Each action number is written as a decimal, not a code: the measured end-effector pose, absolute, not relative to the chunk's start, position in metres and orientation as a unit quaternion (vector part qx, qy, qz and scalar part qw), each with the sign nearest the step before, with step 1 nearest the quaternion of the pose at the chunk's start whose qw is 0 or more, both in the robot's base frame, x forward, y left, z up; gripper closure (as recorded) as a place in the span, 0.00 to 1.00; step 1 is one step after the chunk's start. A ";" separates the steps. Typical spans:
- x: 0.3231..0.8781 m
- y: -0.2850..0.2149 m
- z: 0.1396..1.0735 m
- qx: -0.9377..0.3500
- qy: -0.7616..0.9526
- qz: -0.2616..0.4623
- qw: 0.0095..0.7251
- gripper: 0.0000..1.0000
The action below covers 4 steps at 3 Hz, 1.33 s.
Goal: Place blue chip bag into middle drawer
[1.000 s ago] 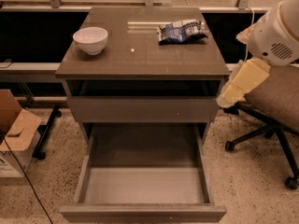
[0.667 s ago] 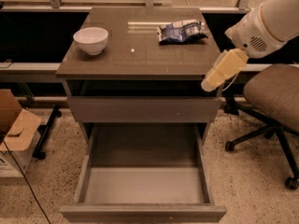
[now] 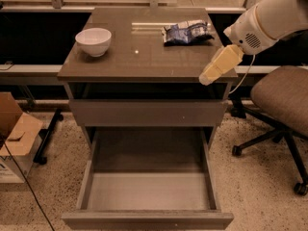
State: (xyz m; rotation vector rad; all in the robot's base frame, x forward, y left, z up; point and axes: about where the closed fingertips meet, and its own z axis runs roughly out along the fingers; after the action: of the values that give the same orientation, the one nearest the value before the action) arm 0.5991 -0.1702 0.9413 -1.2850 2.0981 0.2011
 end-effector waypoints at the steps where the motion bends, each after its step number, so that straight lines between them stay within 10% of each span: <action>1: 0.611 -0.166 0.927 -0.452 0.821 0.088 0.339 0.00; 4: 0.747 -0.182 0.892 -0.332 0.819 0.116 0.452 0.00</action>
Offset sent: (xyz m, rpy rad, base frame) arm 0.0850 0.0068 -0.0369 0.2395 -0.0868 -0.2320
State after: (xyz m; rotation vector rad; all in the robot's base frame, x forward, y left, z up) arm 0.7469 -0.1815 0.8925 -0.8208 2.0240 0.2858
